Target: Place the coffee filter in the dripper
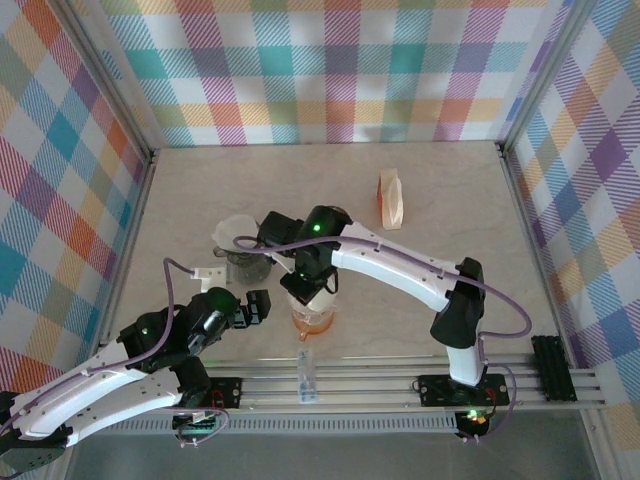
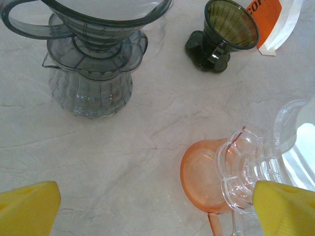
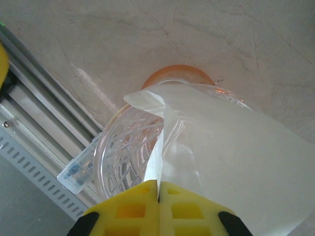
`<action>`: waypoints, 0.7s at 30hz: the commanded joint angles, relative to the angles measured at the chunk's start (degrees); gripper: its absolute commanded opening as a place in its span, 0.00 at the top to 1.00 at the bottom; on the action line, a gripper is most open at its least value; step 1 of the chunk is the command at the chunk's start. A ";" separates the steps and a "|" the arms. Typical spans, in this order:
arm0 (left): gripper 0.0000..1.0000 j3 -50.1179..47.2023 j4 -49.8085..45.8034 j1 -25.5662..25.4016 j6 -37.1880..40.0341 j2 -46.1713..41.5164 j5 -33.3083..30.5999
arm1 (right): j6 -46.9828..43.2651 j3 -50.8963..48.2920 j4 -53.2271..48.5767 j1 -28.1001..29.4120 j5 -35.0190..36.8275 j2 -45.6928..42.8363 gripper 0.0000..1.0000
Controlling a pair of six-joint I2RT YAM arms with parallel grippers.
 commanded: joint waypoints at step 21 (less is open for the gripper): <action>0.00 0.54 0.75 -0.45 -0.37 -0.56 1.26 | 2.24 -7.80 7.55 -0.55 -2.11 -6.23 0.66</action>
